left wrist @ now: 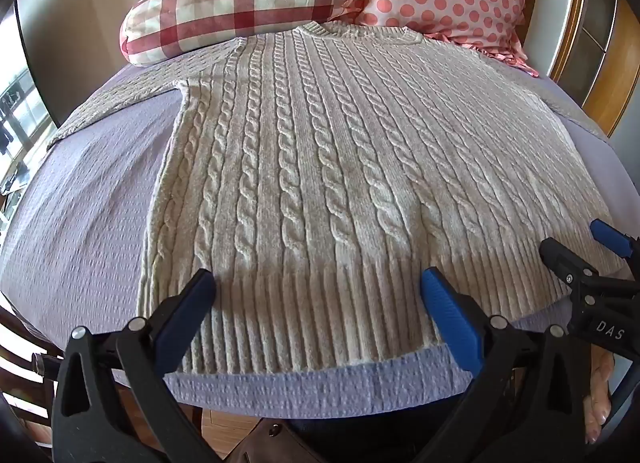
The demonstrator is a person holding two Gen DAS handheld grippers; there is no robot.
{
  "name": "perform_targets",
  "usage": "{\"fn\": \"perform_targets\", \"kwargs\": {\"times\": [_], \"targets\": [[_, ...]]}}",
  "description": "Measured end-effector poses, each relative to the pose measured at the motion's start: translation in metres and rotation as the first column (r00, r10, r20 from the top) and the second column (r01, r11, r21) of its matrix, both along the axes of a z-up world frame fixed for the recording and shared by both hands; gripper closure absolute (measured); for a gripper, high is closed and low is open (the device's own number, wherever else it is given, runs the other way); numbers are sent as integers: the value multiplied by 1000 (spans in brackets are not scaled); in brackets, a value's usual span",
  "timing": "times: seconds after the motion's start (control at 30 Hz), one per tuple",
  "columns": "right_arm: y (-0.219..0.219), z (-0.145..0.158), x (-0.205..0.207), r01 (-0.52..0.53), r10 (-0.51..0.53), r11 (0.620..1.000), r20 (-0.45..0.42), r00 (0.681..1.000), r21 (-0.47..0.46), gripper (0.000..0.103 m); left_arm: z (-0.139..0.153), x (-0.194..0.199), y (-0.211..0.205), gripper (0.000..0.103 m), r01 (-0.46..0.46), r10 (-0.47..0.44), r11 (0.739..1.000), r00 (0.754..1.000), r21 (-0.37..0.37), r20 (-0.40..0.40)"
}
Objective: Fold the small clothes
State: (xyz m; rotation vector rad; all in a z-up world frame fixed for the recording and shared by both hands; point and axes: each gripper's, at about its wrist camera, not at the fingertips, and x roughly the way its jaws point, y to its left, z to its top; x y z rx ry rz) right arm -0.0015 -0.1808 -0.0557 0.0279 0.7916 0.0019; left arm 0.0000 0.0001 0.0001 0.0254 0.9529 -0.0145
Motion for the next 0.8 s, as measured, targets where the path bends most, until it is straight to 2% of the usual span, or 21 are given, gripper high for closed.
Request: {"fn": "perform_targets", "kwargs": {"times": [0.8], "targets": [[-1, 0, -2, 1, -1, 1000, 5, 1000, -1, 1, 0, 0, 0, 2, 0, 0, 1000, 1000, 2, -3]]}}
